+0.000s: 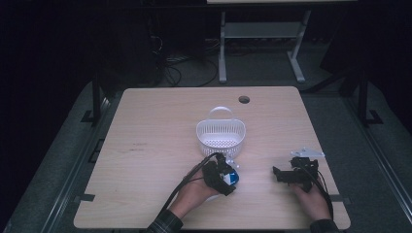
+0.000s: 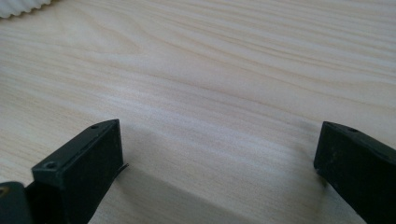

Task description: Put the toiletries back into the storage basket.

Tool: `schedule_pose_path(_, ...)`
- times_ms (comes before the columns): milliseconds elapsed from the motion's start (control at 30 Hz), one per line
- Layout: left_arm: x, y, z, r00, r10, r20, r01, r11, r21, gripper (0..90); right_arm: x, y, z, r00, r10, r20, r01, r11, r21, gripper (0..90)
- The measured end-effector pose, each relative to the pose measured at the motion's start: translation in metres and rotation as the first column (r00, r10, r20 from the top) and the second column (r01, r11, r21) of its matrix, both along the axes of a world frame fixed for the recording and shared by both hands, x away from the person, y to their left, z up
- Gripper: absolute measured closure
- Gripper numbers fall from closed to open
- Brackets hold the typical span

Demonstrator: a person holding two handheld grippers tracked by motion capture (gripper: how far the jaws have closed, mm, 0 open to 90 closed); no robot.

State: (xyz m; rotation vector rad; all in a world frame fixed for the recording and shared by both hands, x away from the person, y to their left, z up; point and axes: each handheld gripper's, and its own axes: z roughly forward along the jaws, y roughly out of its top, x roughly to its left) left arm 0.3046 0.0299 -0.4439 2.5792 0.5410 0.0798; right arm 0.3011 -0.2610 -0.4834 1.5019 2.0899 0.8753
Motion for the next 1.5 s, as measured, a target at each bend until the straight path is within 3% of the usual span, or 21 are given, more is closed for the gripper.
schedule_pose_path(267, 0.0, 0.009, 0.009, 0.9997, -0.022, -0.013, 0.021, 0.9976, -0.066, 35.0, 0.0, 0.0, 0.0, 1.0, 0.0, 0.0, 0.0, 1.0, 0.0, 0.7)
schedule_pose_path(533, -0.005, 0.023, 0.022, 0.998, -0.06, 0.018, 0.062, 0.9875, -0.145, 35.1, 0.0, 0.0, 0.0, 1.0, 0.0, 0.0, 0.0, 1.0, 0.0, 0.7)
schedule_pose_path(667, -0.008, 0.032, 0.027, 0.9973, -0.068, 0.028, 0.072, 0.9753, -0.209, 35.2, 0.0, 0.0, 0.0, 1.0, 0.0, 0.0, 0.0, 1.0, 0.0, 0.7)
schedule_pose_path(700, -0.009, 0.036, 0.029, 0.997, -0.07, 0.032, 0.076, 0.9692, -0.234, 35.2, 0.0, 0.0, 0.0, 1.0, 0.0, 0.0, 0.0, 1.0, 0.0, 0.7)
schedule_pose_path(733, -0.009, 0.036, 0.029, 0.997, -0.07, 0.032, 0.076, 0.9692, -0.234, 35.3, 0.0, 0.0, 0.0, 1.0, 0.0, 0.0, 0.0, 1.0, 0.0, 0.7)
schedule_pose_path(833, -0.008, 0.046, 0.034, 0.9962, -0.079, 0.036, 0.086, 0.9573, -0.276, 35.3, 0.0, 0.0, 0.0, 1.0, 0.0, 0.0, 0.0, 1.0, 0.0, 0.7)
schedule_pose_path(867, -0.008, 0.046, 0.034, 0.9962, -0.079, 0.036, 0.086, 0.9573, -0.276, 35.3, 0.0, 0.0, 0.0, 1.0, 0.0, 0.0, 0.0, 1.0, 0.0, 0.7)
schedule_pose_path(1067, -0.006, 0.061, 0.042, 0.9953, -0.086, 0.044, 0.096, 0.9306, -0.353, 35.5, 0.0, 0.0, 0.0, 1.0, 0.0, 0.0, 0.0, 1.0, 0.0, 0.7)
schedule_pose_path(1100, -0.006, 0.061, 0.042, 0.9953, -0.086, 0.044, 0.096, 0.9306, -0.353, 35.5, 0.0, 0.0, 0.0, 1.0, 0.0, 0.0, 0.0, 1.0, 0.0, 0.7)
schedule_pose_path(1133, -0.006, 0.066, 0.045, 0.9947, -0.093, 0.045, 0.103, 0.9218, -0.374, 35.5, 0.0, 0.0, 0.0, 1.0, 0.0, 0.0, 0.0, 1.0, 0.001, 0.7)
schedule_pose_path(1167, -0.006, 0.066, 0.045, 0.9947, -0.093, 0.045, 0.103, 0.9218, -0.374, 35.5, 0.0, 0.0, 0.0, 1.0, 0.0, 0.0, 0.0, 1.0, 0.001, 0.7)
schedule_pose_path(1200, -0.006, 0.069, 0.048, 0.9939, -0.099, 0.049, 0.11, 0.9118, -0.395, 35.6, 0.0, 0.0, 0.0, 1.0, 0.0, 0.0, 0.0, 1.0, 0.0, 0.7)
schedule_pose_path(1233, -0.006, 0.069, 0.048, 0.9939, -0.099, 0.049, 0.11, 0.9118, -0.395, 35.6, 0.0, 0.0, 0.0, 1.0, 0.0, 0.0, 0.0, 1.0, 0.0, 0.7)
schedule_pose_path(1333, -0.006, 0.075, 0.053, 0.9926, -0.109, 0.055, 0.122, 0.8924, -0.435, 35.7, 0.0, 0.0, 0.0, 1.0, 0.0, 0.0, 0.0, 1.0, 0.0, 0.7)
schedule_pose_path(1367, -0.006, 0.075, 0.053, 0.9926, -0.109, 0.055, 0.122, 0.8924, -0.435, 35.8, 0.0, 0.0, 0.0, 1.0, 0.0, 0.0, 0.0, 1.0, 0.0, 0.7)
schedule_pose_path(1500, -0.007, 0.079, 0.058, 0.9899, -0.126, 0.065, 0.142, 0.879, -0.455, 35.9, 0.0, 0.0, 0.0, 1.0, 0.0, 0.0, 0.0, 1.0, 0.0, 0.7)
